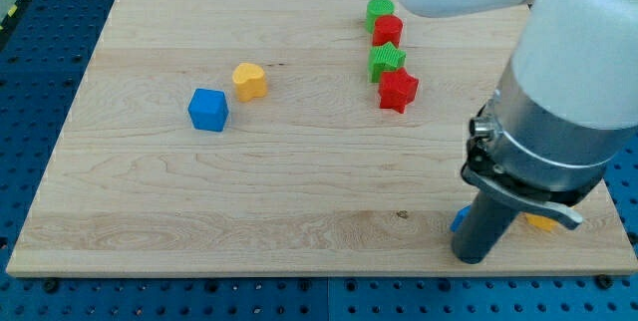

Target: Nudge the blue triangle right a bit

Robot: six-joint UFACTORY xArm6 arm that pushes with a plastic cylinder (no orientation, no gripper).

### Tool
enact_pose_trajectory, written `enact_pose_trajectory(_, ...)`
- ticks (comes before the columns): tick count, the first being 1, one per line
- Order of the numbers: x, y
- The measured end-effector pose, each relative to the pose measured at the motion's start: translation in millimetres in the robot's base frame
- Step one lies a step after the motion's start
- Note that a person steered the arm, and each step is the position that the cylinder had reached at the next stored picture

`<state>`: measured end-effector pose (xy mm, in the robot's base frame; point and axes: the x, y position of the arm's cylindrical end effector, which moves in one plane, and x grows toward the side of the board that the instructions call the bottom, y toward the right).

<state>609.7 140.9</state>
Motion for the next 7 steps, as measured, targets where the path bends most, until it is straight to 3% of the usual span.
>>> enact_pose_trajectory(3, -1, 81)
enact_pose_trajectory(6, 5, -24)
enact_pose_trajectory(7, -8, -17)
